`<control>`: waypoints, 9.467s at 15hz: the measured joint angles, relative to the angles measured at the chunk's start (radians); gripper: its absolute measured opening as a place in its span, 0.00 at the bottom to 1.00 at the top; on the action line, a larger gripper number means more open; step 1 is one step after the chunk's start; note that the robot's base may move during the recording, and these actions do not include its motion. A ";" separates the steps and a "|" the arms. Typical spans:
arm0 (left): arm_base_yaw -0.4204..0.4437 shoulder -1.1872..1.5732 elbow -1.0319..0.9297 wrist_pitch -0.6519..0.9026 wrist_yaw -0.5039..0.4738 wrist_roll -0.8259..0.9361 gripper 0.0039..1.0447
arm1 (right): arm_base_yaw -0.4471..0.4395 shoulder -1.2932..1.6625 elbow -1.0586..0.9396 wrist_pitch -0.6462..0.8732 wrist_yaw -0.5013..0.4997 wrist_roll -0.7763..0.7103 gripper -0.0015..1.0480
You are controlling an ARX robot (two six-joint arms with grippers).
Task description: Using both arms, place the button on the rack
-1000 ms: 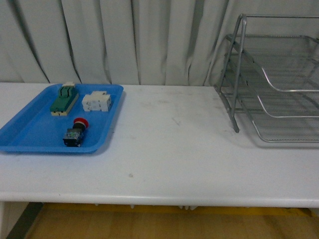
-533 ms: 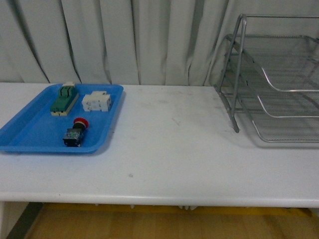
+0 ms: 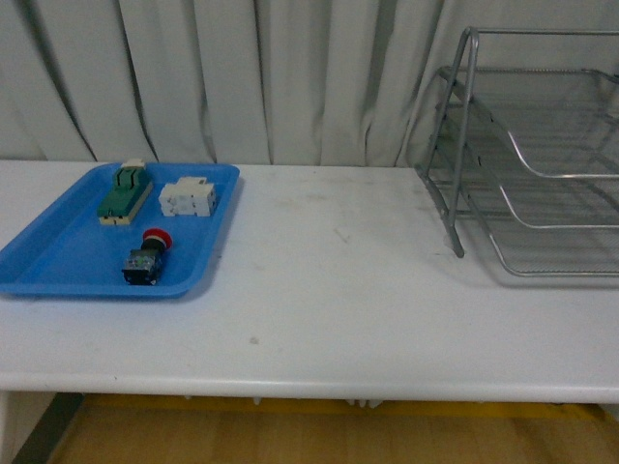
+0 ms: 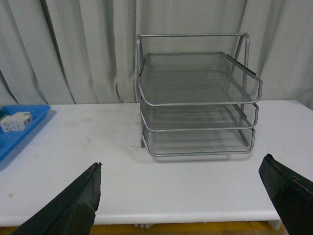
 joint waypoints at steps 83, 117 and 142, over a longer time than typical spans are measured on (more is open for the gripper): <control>0.000 0.000 0.000 0.000 0.000 0.000 0.94 | -0.381 2.264 0.709 1.306 -0.581 1.380 0.06; 0.000 0.000 0.000 0.000 0.000 0.000 0.94 | 0.000 0.181 0.000 0.192 -0.003 0.014 0.02; -0.093 1.760 1.011 0.159 0.031 -0.141 0.94 | 0.000 0.000 0.000 0.000 -0.001 0.010 0.94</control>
